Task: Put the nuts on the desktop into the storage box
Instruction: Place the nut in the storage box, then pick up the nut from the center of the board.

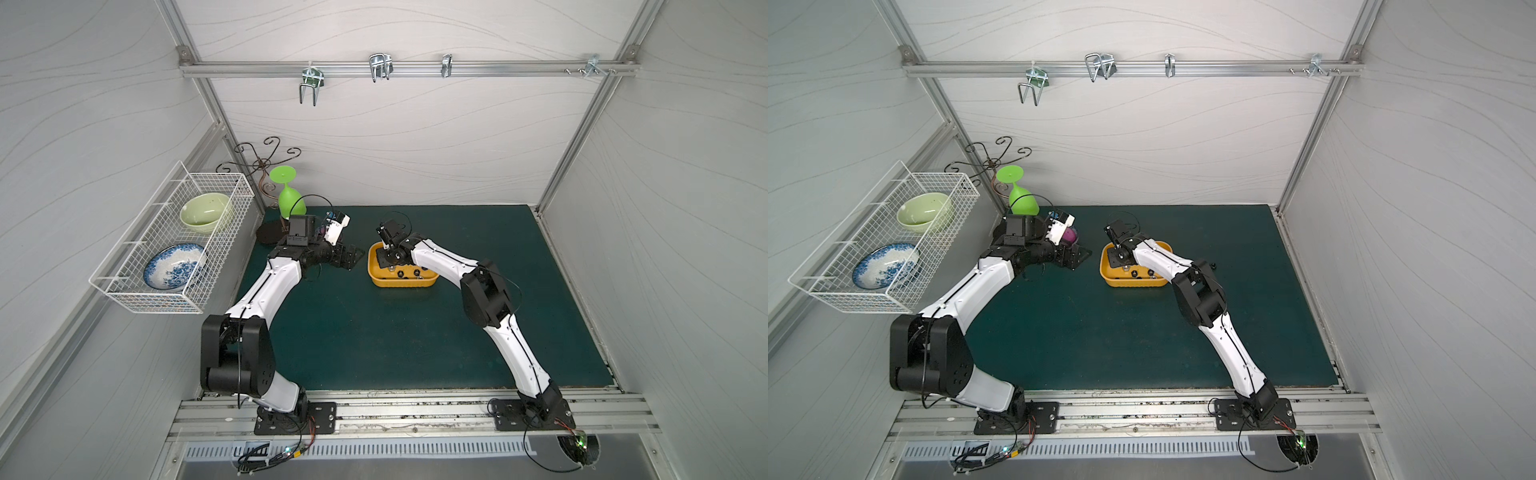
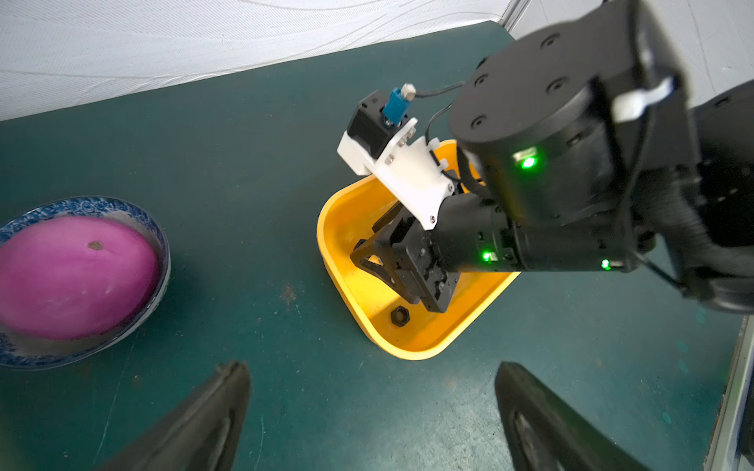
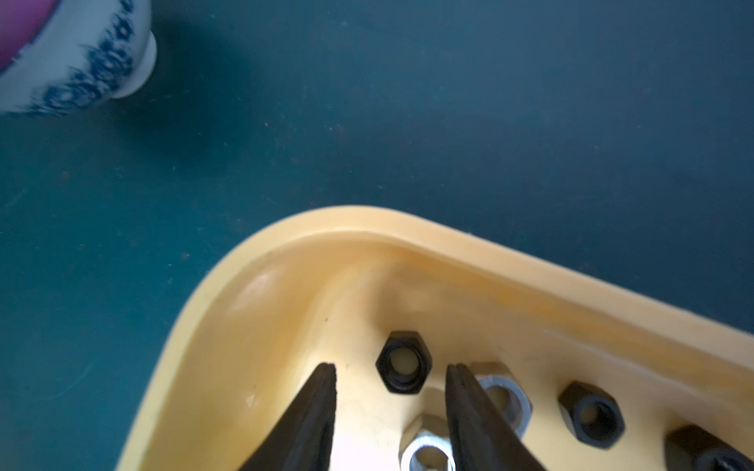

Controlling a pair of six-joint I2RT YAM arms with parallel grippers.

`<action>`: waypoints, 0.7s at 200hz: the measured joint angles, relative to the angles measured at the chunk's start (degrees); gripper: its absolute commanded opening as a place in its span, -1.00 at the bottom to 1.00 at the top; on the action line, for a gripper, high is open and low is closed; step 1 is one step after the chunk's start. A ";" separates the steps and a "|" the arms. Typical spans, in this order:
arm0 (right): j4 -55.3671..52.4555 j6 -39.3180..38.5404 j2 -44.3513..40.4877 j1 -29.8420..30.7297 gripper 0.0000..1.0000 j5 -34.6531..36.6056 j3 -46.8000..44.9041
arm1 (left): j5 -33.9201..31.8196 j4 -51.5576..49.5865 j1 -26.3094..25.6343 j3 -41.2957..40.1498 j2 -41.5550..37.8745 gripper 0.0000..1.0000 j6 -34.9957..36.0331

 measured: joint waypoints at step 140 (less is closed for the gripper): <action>0.68 4.63 -39.78 -6.47 0.06 -4.50 -24.17 | 5.14 -5.92 -3.02 8.83 -0.72 0.97 -7.10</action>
